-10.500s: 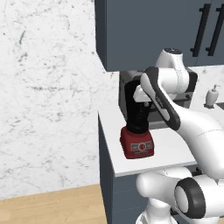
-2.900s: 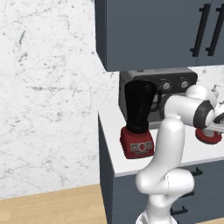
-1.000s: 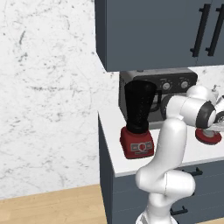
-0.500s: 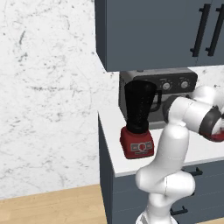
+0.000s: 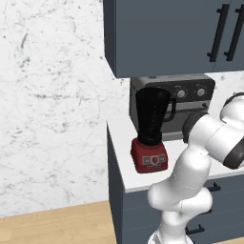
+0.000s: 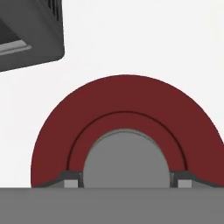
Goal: Close the lid blender by securely placing the lid on top.
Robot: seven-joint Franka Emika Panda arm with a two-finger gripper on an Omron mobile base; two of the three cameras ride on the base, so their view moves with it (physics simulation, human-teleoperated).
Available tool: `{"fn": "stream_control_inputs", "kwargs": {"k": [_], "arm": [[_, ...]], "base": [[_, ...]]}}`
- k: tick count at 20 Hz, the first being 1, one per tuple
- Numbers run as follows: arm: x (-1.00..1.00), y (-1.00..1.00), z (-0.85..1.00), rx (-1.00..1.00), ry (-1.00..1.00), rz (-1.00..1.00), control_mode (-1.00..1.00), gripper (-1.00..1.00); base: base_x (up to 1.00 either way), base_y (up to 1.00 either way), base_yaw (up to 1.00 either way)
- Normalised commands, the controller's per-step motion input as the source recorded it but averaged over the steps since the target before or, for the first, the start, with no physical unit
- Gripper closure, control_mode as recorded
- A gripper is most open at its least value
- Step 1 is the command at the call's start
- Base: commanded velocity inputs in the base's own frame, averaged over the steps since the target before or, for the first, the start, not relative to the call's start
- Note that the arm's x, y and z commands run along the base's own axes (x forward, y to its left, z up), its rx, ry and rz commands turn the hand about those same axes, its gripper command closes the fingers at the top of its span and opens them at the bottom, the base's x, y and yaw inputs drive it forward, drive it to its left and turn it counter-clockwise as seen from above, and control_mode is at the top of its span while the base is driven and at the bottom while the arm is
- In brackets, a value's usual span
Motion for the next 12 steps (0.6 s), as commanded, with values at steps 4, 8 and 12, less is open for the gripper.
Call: {"fn": "stream_control_inputs", "kwargs": {"k": [4, 8, 12], "arm": [[-0.41, 0.39, 0.64, -0.01, -0.13, 0.08, -1.00, 1.00], [-0.32, 0.49, 0.66, -0.02, -0.12, 0.09, -1.00, 1.00], [-0.19, 0.60, 0.71, -0.05, -0.13, 0.09, -1.00, 1.00]], "base": [[0.00, 0.00, 0.00], [0.00, 0.00, 0.00], [0.00, 0.00, 0.00]]}}
